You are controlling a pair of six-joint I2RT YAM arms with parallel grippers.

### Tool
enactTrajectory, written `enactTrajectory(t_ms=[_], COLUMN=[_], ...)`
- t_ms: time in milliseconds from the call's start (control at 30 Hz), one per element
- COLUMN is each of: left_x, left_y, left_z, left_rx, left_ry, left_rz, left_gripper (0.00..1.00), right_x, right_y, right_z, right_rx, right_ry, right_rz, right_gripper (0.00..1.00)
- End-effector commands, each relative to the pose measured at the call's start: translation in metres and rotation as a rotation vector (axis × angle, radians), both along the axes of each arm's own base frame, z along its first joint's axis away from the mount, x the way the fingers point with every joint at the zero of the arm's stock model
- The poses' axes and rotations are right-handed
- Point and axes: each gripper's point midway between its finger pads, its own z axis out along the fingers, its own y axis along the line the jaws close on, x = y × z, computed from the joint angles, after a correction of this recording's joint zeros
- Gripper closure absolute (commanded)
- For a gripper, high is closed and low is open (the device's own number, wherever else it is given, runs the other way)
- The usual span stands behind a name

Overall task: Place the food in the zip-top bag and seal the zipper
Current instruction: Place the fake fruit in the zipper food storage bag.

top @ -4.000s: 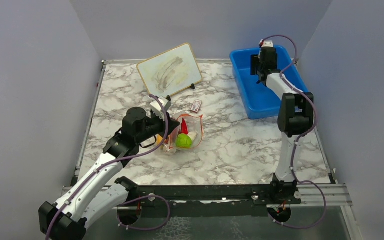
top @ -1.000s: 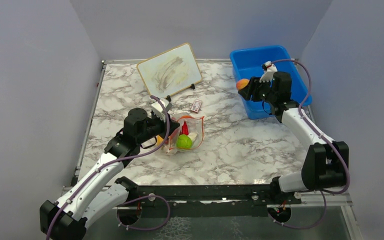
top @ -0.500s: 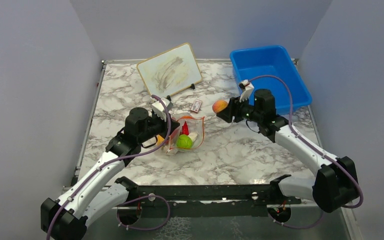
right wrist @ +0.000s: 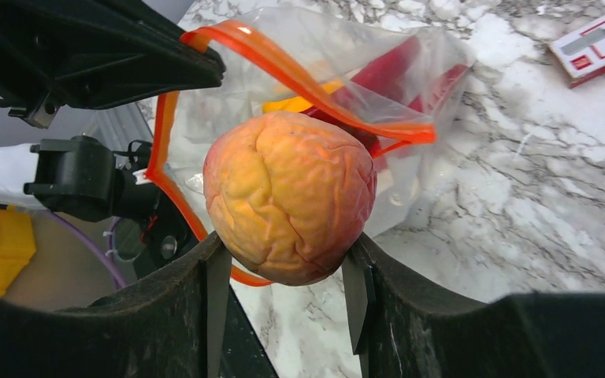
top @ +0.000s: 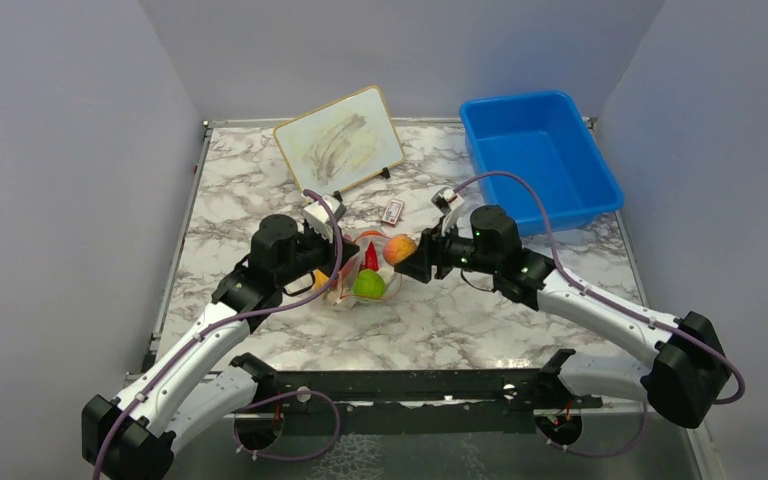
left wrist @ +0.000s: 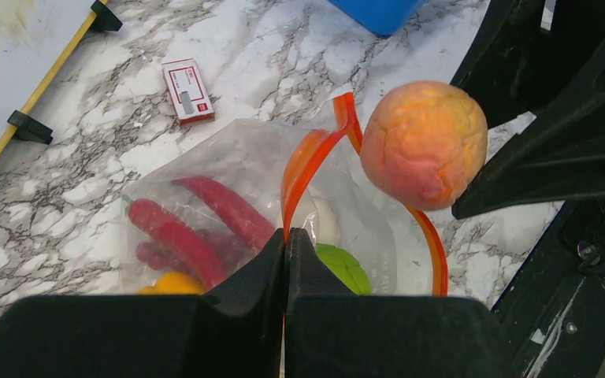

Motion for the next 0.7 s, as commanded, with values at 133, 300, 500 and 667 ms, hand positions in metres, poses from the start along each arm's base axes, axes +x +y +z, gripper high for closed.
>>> enactTrajectory(t_ms=[133, 300, 500, 667], left_x=[0.004, 0.004, 0.003, 0.003], left_y=[0.001, 0.001, 0.001, 0.001], left_z=[0.001, 0.000, 0.002, 0.002], left_rx=[0.003, 0.002, 0.000, -0.002], left_ry=[-0.026, -0.025, -0.027, -0.026], left_rz=[0.011, 0.009, 0.006, 0.006], left_gripper=[1.00, 1.00, 1.00, 1.00], right_x=[0.001, 0.001, 0.005, 0.011], right_y=[0.037, 0.045, 0.047, 0.048], right_z=[0.013, 0.006, -0.002, -0.017], right_rx=[0.002, -0.028, -0.051, -0.092], right_ry=[-0.024, -0.011, -0.008, 0.003], right_rz=[0.007, 0.008, -0.005, -0.032], right_gripper=[0.53, 0.52, 0.51, 0.46])
